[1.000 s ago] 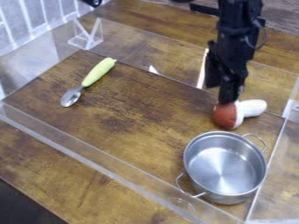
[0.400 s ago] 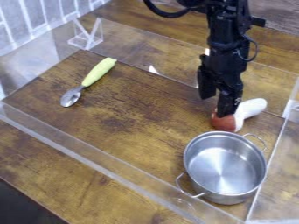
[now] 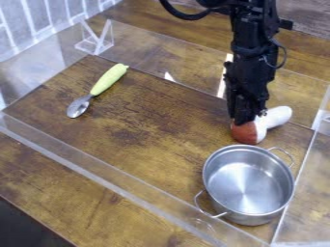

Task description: Put the mushroom in the silver pot

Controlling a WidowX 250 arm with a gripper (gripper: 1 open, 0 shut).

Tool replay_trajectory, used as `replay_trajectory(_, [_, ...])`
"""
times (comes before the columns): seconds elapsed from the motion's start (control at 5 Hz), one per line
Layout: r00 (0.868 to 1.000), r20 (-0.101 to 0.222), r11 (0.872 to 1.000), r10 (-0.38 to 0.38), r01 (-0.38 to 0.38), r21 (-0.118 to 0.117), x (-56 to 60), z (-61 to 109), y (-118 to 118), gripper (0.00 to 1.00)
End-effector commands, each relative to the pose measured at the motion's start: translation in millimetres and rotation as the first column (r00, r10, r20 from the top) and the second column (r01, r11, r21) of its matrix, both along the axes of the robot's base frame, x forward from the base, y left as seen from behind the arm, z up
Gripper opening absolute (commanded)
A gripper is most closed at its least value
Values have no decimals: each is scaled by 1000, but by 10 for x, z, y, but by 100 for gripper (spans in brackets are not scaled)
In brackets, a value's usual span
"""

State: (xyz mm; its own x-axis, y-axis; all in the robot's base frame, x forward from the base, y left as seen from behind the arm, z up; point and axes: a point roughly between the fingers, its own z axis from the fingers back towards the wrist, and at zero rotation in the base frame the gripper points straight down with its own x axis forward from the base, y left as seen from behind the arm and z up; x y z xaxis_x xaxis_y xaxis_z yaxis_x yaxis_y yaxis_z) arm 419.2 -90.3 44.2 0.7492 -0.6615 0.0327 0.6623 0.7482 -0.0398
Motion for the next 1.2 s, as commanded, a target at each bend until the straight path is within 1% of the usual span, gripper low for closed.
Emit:
replay_trajectory(0.0, [998, 62, 999, 29, -30, 14, -76, 318, 31, 0])
replay_trajectory(0.2, [994, 81, 997, 69, -72, 32, -187, 496, 44, 0])
replay_trajectory(0.4, [992, 108, 996, 67, -73, 56, -276, 718, -140, 0])
replay_trajectory(0.6, [991, 125, 997, 44, -52, 54, -425, 862, -425, 0])
replay_trajectory(0.8, [989, 138, 998, -48, 42, 49, -569, 1044, -491, 0])
replay_trajectory(1.0, [983, 138, 993, -119, 117, 27, -742, 1113, -539, 0])
